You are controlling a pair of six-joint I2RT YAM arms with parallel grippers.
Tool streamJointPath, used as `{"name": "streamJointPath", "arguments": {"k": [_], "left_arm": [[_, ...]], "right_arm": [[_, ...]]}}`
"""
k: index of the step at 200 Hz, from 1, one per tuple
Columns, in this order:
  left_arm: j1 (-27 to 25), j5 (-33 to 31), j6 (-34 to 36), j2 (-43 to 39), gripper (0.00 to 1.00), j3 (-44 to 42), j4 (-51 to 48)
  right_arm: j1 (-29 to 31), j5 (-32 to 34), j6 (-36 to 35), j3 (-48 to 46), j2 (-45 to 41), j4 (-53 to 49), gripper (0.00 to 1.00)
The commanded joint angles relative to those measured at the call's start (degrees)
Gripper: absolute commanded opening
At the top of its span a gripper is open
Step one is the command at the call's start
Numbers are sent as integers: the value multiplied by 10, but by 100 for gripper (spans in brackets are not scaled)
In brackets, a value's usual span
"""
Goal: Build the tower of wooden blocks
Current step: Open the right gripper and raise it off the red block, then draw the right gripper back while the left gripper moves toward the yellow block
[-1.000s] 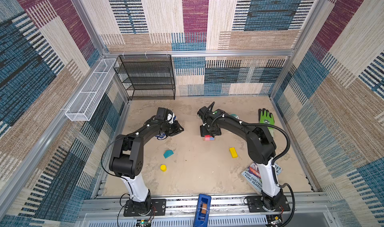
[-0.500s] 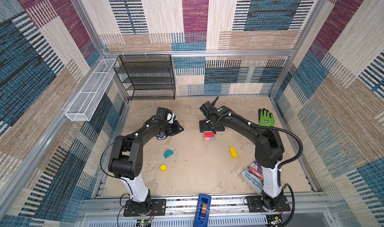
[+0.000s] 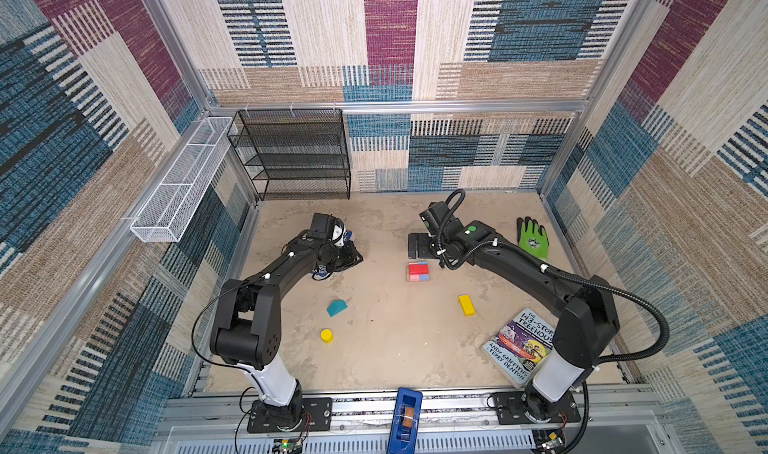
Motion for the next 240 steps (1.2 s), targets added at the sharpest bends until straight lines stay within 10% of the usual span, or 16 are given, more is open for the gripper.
{"name": "streamJointPath", "arguments": {"k": [1,128,240], "left_arm": [[-11,-27,40,-11,30,17,-38],[-167,-126,151,-64,32,113,-142],[-388,-306,280,17,42,269,-238]], "right_arm": [[-6,-1,0,-16,-18,68,100],[-83,31,6,-205,-246,269,100],[-257,-229,51,-350,-265,461,100]]}}
